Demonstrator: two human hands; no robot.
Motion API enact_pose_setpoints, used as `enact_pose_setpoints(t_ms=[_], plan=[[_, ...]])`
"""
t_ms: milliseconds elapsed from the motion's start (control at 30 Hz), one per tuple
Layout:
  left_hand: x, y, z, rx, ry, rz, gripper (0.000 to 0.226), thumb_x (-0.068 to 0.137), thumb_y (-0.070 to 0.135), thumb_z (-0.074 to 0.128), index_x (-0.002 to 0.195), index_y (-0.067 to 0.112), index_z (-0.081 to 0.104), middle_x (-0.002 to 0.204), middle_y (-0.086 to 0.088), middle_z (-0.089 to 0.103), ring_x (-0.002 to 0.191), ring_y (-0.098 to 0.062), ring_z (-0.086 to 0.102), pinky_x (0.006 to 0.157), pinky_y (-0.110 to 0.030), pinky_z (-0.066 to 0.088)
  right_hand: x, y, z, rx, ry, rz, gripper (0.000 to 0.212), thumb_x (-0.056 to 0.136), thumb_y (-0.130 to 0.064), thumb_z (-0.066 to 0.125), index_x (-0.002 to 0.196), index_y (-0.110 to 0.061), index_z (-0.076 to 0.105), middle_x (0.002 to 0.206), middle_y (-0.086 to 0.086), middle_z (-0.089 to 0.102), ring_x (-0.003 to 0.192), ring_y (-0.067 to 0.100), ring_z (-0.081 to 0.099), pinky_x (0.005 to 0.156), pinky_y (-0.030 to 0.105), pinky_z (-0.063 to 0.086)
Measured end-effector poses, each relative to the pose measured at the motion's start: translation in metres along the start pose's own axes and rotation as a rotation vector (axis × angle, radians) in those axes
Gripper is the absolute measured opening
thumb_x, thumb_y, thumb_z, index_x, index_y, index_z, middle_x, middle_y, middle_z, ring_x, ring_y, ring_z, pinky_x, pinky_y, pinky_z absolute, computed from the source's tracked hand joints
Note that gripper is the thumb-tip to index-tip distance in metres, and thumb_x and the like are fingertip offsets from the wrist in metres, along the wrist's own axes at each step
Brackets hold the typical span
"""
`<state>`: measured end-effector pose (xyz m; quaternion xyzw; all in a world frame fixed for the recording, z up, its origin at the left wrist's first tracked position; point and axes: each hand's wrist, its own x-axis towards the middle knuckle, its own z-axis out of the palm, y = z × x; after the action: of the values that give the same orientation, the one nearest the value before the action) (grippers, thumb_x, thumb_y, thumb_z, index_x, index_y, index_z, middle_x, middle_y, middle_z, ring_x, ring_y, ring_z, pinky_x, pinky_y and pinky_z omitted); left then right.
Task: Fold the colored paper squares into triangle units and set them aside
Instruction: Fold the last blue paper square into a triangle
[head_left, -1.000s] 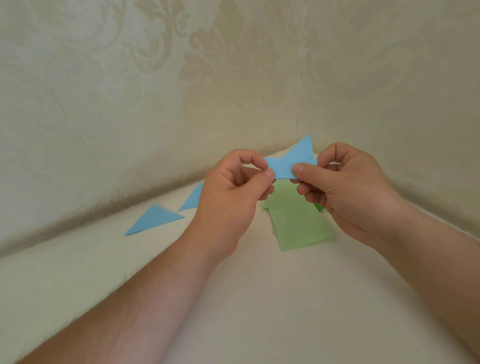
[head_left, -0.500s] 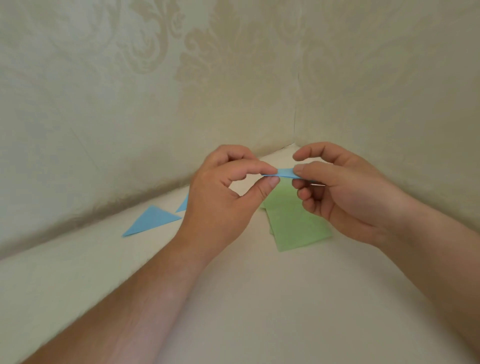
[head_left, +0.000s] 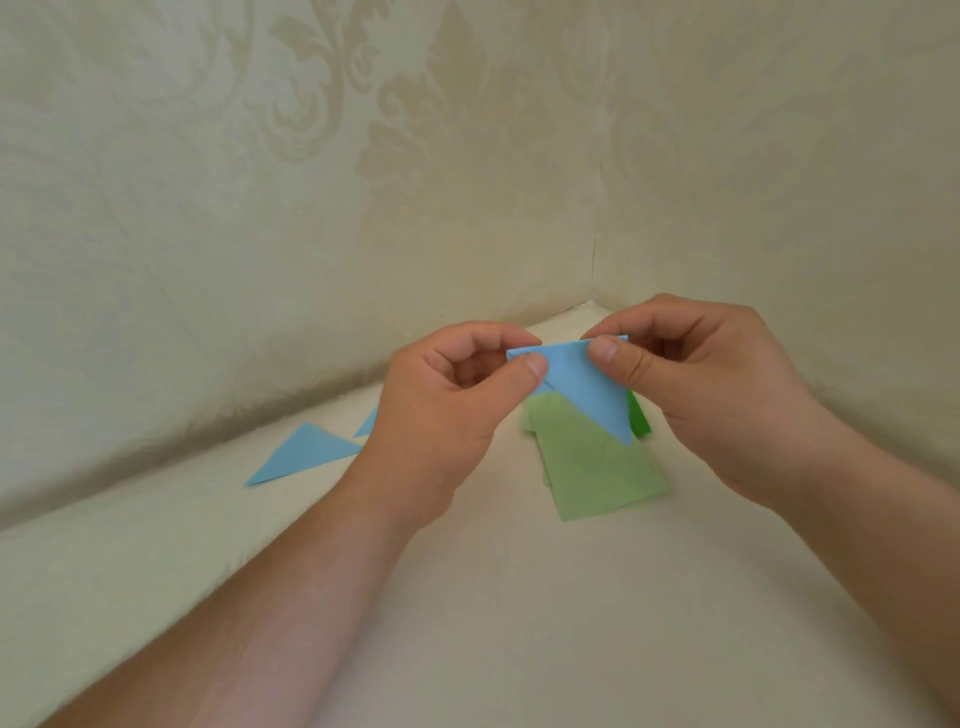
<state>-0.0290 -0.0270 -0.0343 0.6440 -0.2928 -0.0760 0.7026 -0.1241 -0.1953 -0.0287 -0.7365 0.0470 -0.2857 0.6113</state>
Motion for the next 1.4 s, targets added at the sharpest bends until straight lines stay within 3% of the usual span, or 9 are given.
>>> enact_pose_setpoints(t_ms=[133,300,533,700,800,1033,1167,1333,1400], plan=[[0.001,0.0,0.0,0.004,0.006,-0.014,0.019,0.088,-0.001,0.073,0.087,0.018,0.075,0.061,0.014,0.058,0.06,-0.003,0.053,0.065,-0.018,0.045,0.001,0.002,0.001,-0.002,-0.001,0.007,0.019,0.09,-0.005,0.074,0.08,-0.021,0.079,0.083,0.001,0.077,0.079,0.012,0.067,0.073,0.024,0.054],[0.001,0.0,0.0,0.001,0.024,-0.017,0.02,0.088,0.0,0.074,0.086,0.02,0.076,0.065,0.01,0.064,0.063,-0.006,0.058,0.07,-0.023,0.048,0.001,0.003,0.003,0.015,0.034,0.018,0.017,0.088,-0.004,0.075,0.084,-0.021,0.077,0.08,-0.001,0.076,0.076,0.01,0.068,0.072,0.02,0.055],[0.002,0.0,-0.001,-0.038,0.024,-0.047,0.016,0.088,0.003,0.075,0.087,0.019,0.079,0.077,0.002,0.074,0.073,-0.009,0.066,0.076,-0.023,0.054,0.001,0.003,0.005,-0.014,0.048,0.039,0.029,0.092,-0.006,0.073,0.074,-0.027,0.078,0.079,0.001,0.076,0.075,0.013,0.066,0.075,0.035,0.053],[0.002,0.001,-0.002,-0.049,0.015,-0.071,0.016,0.088,0.004,0.075,0.087,0.019,0.08,0.081,-0.003,0.077,0.078,-0.014,0.068,0.08,-0.027,0.056,0.001,0.003,0.006,-0.044,0.054,0.055,0.022,0.093,-0.007,0.071,0.075,-0.019,0.074,0.073,-0.005,0.073,0.067,0.006,0.062,0.064,0.019,0.05],[0.003,0.001,-0.003,-0.045,0.015,-0.071,0.015,0.088,0.003,0.075,0.087,0.018,0.08,0.081,-0.002,0.076,0.077,-0.013,0.068,0.079,-0.026,0.055,0.001,0.005,0.006,-0.075,0.058,0.066,0.02,0.093,-0.009,0.072,0.076,-0.019,0.075,0.072,-0.004,0.072,0.065,0.006,0.06,0.062,0.02,0.048],[0.003,0.001,-0.003,0.009,0.009,-0.062,0.015,0.089,0.005,0.075,0.087,0.02,0.078,0.076,0.006,0.073,0.072,-0.006,0.063,0.071,-0.018,0.052,0.001,0.006,0.005,-0.121,0.078,0.095,0.017,0.093,-0.017,0.074,0.077,-0.025,0.075,0.081,0.027,0.064,0.065,0.021,0.047,0.061,0.039,0.039],[0.003,-0.001,-0.001,0.047,0.019,-0.069,0.013,0.091,0.009,0.074,0.088,0.022,0.078,0.078,0.008,0.071,0.074,-0.006,0.059,0.071,-0.019,0.049,0.001,0.01,0.005,-0.134,0.078,0.105,0.02,0.094,-0.019,0.072,0.075,-0.026,0.075,0.073,0.011,0.06,0.064,0.02,0.045,0.06,0.038,0.037],[0.002,-0.001,0.0,0.037,0.001,-0.09,0.009,0.092,0.009,0.073,0.093,0.017,0.077,0.075,0.01,0.071,0.068,-0.001,0.061,0.069,-0.015,0.05,0.002,0.011,0.006,-0.059,0.048,0.091,0.014,0.094,-0.02,0.072,0.085,-0.03,0.077,0.083,-0.003,0.07,0.073,0.018,0.054,0.069,0.039,0.048],[0.001,-0.001,0.0,0.033,-0.012,-0.089,0.008,0.092,0.009,0.073,0.093,0.016,0.077,0.075,0.01,0.073,0.067,0.001,0.062,0.067,-0.014,0.05,0.0,0.009,0.006,-0.058,0.016,0.08,0.012,0.091,-0.022,0.075,0.088,-0.033,0.078,0.078,-0.001,0.067,0.069,0.016,0.053,0.064,0.034,0.046]])
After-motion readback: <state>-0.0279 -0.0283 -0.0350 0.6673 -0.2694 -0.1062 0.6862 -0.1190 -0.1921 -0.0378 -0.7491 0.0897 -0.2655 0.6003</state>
